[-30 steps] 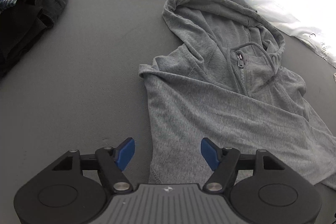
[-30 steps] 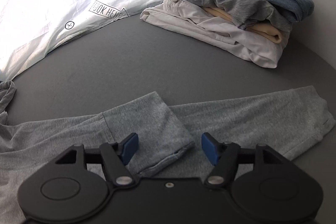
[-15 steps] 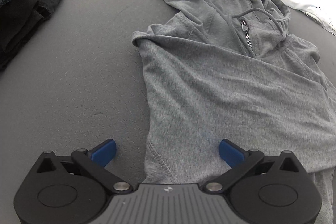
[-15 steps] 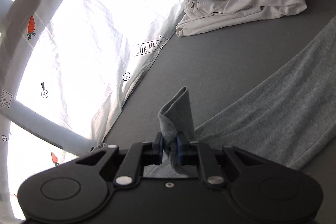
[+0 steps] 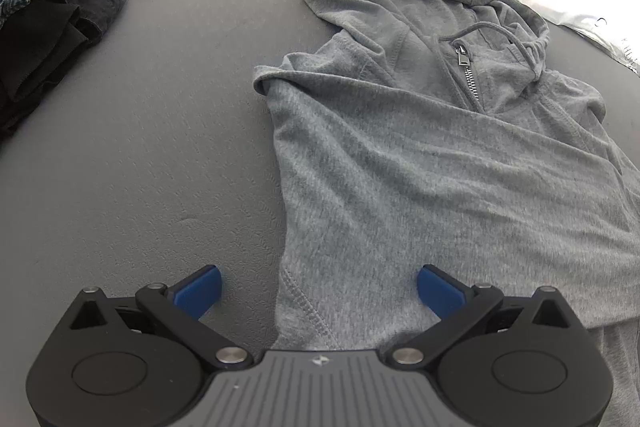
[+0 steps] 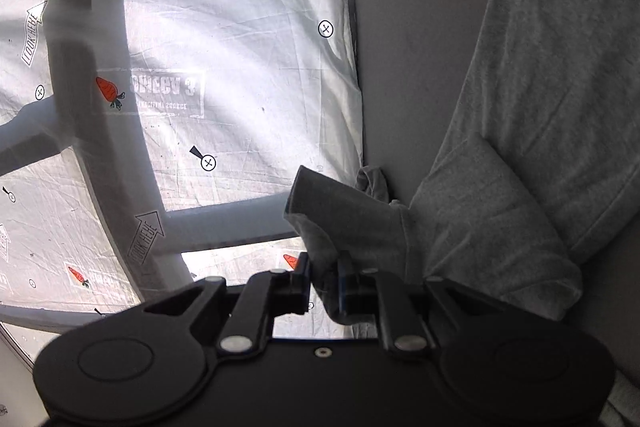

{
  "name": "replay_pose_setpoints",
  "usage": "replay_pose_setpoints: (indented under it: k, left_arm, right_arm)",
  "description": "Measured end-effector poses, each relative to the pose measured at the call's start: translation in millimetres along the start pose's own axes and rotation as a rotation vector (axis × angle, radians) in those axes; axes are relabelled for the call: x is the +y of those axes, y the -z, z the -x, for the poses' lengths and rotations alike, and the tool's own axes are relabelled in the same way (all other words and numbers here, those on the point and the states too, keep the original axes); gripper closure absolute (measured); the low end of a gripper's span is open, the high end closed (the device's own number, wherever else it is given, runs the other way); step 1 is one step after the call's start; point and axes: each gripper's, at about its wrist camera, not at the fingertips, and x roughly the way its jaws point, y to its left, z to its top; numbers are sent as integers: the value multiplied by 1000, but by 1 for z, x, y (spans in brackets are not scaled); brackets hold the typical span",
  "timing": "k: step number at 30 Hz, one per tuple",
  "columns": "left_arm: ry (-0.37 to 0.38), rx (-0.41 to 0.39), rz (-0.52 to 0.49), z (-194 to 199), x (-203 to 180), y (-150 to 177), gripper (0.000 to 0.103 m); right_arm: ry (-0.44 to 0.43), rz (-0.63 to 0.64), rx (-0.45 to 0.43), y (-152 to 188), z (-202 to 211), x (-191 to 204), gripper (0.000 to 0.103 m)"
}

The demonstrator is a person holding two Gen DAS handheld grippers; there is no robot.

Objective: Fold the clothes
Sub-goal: 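Lay the held sleeve across the hoodie body with the right gripper, release, then move the right gripper to the hoodie hem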

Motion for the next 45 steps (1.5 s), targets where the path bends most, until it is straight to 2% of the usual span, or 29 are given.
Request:
replay_pose_setpoints:
  k: [8, 18, 21, 29, 33, 37, 40, 45]
  left_arm:
    - [0, -6, 0, 1, 0, 1, 0]
    - [2, -3, -4, 1, 0, 0, 0]
    - [2, -4, -4, 1, -1, 1, 0]
    - [1, -7, -5, 1, 0, 2, 0]
    - [1, -6, -5, 1, 0, 2, 0]
    - [1, -6, -6, 1, 0, 1, 0]
    - [1, -7, -6, 1, 0, 1, 0]
    - [3, -2, -7, 1, 1, 0, 0]
  right_arm:
    - [73, 46, 250, 48, -67, 6, 90]
    - [202, 68, 455, 101, -112, -18, 89]
    - [216, 67, 496, 113, -122, -21, 89]
    - [231, 69, 556, 132, -144, -23, 89]
    - [256, 61, 558, 138, -155, -26, 86]
    - [286, 48, 562, 142, -166, -31, 80]
    - [281, 57, 571, 146, -167, -28, 68]
    - [255, 114, 529, 135, -153, -11, 69]
